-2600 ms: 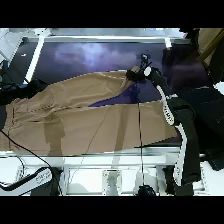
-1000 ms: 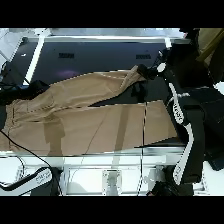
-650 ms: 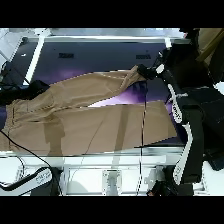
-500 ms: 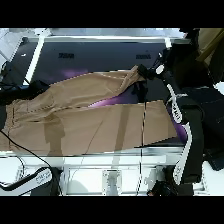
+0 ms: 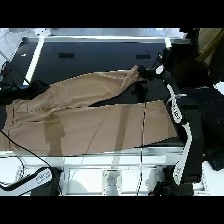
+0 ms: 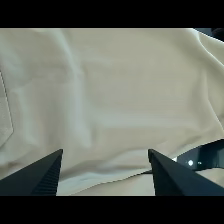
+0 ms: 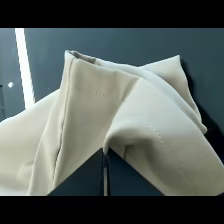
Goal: Fold the clothes and pants, and hang the long-sleeved shirts on hangers.
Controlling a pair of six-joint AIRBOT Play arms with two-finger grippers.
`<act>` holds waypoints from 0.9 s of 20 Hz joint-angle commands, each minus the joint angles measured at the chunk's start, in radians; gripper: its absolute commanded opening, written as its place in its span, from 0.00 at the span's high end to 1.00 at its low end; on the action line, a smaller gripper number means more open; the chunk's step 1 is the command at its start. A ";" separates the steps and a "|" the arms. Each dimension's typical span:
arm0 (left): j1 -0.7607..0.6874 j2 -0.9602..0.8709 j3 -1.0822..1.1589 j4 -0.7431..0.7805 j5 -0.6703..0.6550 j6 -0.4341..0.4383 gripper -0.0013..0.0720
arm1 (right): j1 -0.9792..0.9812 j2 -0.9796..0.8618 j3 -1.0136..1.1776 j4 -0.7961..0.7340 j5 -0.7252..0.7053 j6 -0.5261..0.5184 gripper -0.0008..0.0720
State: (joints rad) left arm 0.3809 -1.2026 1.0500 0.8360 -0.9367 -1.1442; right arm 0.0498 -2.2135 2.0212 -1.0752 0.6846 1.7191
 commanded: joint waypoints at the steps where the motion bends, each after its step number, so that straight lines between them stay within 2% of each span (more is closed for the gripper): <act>1: 0.001 0.001 0.000 0.000 0.000 0.000 0.15 | 0.000 0.003 0.001 0.021 0.007 -0.003 0.97; 4: 0.001 0.001 0.001 0.000 0.000 0.000 0.15 | 0.001 0.040 0.024 0.043 0.008 -0.004 0.97; 6: 0.001 0.002 0.001 0.000 0.000 0.000 0.15 | -0.001 0.113 0.024 -0.012 0.045 -0.004 0.97; 8: 0.004 0.014 0.001 0.000 -0.008 0.000 0.15 | -0.015 0.208 0.024 -0.152 0.184 -0.004 0.97; 11: 0.016 0.070 0.001 0.000 -0.031 0.000 0.15 | -0.046 0.344 0.023 -0.412 0.513 -0.010 0.97; 14: 0.033 0.150 0.001 0.000 -0.034 0.000 0.15 | -0.074 0.432 -0.039 -0.550 0.775 -0.097 0.97; 16: 0.033 0.189 0.000 0.001 -0.034 0.000 0.15 | -0.090 0.471 -0.157 -0.555 0.816 -0.118 0.97; 18: 0.033 0.209 0.000 0.001 -0.039 0.000 0.15 | -0.090 0.499 -0.325 -0.546 0.767 -0.103 0.97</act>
State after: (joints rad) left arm 0.4103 -1.0359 1.0500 0.8360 -0.9699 -1.1442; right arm -0.0277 -1.7721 1.8603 -1.5642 1.3777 1.6321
